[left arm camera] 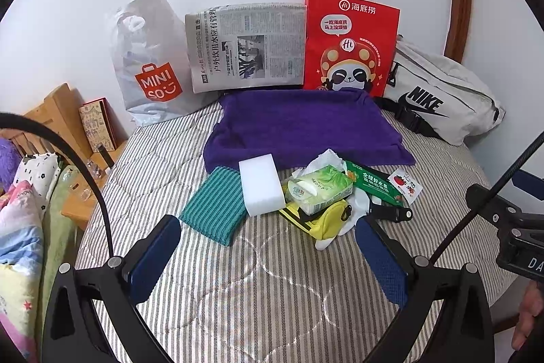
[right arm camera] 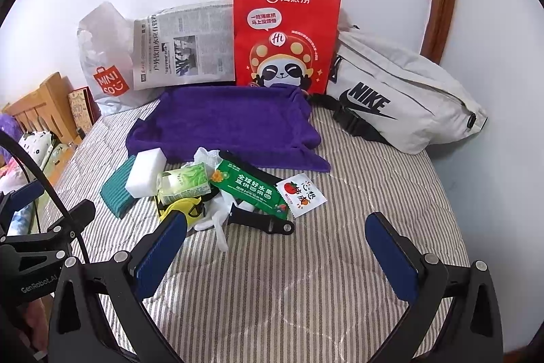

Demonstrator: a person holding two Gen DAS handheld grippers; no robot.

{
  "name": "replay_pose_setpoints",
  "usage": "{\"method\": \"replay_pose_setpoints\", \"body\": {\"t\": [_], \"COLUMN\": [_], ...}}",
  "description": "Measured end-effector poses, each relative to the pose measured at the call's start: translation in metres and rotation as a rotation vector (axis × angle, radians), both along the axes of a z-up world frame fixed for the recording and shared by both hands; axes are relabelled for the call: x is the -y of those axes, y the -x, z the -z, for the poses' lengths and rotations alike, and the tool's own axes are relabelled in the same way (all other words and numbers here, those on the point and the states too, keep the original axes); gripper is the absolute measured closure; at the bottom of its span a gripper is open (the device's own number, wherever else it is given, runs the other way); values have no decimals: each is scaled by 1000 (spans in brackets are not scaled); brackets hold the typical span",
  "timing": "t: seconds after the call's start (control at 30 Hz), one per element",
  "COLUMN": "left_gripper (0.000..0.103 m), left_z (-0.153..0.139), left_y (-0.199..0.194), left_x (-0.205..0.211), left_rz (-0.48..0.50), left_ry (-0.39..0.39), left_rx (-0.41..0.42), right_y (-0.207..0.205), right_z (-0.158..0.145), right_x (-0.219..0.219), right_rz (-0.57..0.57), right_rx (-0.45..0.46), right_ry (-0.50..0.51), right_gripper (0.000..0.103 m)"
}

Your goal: Organize soft objects

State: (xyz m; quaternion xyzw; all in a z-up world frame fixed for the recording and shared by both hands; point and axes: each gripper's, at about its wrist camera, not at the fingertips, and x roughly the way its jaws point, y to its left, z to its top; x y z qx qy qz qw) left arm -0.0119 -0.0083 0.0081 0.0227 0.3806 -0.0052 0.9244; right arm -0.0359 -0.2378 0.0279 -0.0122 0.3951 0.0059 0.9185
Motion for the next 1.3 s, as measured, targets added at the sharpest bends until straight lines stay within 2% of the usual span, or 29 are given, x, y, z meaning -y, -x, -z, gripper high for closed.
{"method": "replay_pose_setpoints", "body": {"t": [1.3], "left_gripper": [0], "left_z": [-4], "left_y": [4], "left_x": [-1], "left_rz": [11], "left_ry": [-10], "left_rx": [5], "right_y": [4], "right_z": [-3], "right_x": [-1], "right_rz": [-3], "right_rx": [3], "right_ry": [1], "right_gripper": [0]}}
